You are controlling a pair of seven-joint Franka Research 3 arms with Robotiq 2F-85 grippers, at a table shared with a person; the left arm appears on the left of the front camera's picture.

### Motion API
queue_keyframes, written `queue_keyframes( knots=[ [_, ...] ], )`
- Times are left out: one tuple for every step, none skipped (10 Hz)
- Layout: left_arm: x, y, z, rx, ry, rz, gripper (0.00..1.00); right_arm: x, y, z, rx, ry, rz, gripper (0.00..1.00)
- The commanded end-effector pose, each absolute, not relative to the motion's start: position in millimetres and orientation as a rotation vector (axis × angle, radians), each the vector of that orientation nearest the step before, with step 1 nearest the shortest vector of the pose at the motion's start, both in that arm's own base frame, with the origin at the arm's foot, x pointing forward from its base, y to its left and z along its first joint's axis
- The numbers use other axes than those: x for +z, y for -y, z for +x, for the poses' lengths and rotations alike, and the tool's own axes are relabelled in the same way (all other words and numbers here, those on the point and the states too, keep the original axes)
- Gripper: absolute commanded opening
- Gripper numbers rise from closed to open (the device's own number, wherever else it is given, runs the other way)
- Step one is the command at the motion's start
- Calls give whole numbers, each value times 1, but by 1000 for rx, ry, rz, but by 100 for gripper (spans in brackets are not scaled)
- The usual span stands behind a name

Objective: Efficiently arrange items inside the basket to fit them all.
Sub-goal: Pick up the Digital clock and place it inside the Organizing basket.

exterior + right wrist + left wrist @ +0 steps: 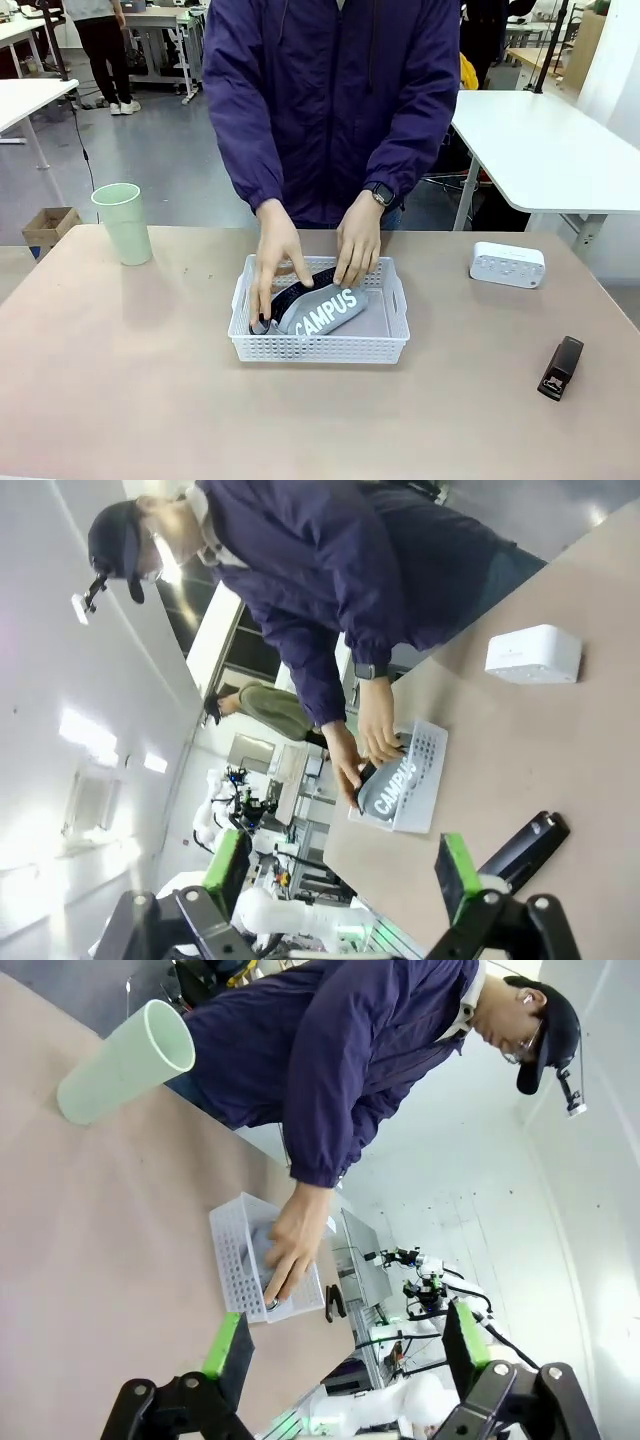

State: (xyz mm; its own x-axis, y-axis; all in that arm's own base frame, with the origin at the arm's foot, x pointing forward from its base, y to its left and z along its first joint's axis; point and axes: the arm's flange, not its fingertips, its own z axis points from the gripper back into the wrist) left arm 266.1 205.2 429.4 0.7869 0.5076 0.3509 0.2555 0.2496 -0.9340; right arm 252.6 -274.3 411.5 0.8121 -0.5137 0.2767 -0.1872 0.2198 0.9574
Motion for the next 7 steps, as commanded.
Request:
queue_keyframes(
  knots=[
    [422, -151, 255, 213, 689, -1298, 100, 407, 280, 257, -277, 707, 1276, 100],
    [429, -205, 266, 192, 694, -1338, 100, 412, 274, 253, -248, 629, 1354, 100],
    [429, -205, 266, 192, 694, -1338, 100, 412, 274, 253, -248, 629, 1354, 100],
    [429, -205, 266, 192, 694, -1338, 100, 412, 274, 253, -248, 629, 1354, 100],
    [429, -205, 266, 192, 694, -1338, 100, 412, 274, 253, -248, 629, 1354, 100],
    [429, -205, 266, 192, 694, -1338, 100, 412, 274, 253, -248, 629, 1354, 100],
    [429, -205, 266, 192, 694, -1338, 100, 412, 274, 253, -248, 629, 1354, 100]
  ],
)
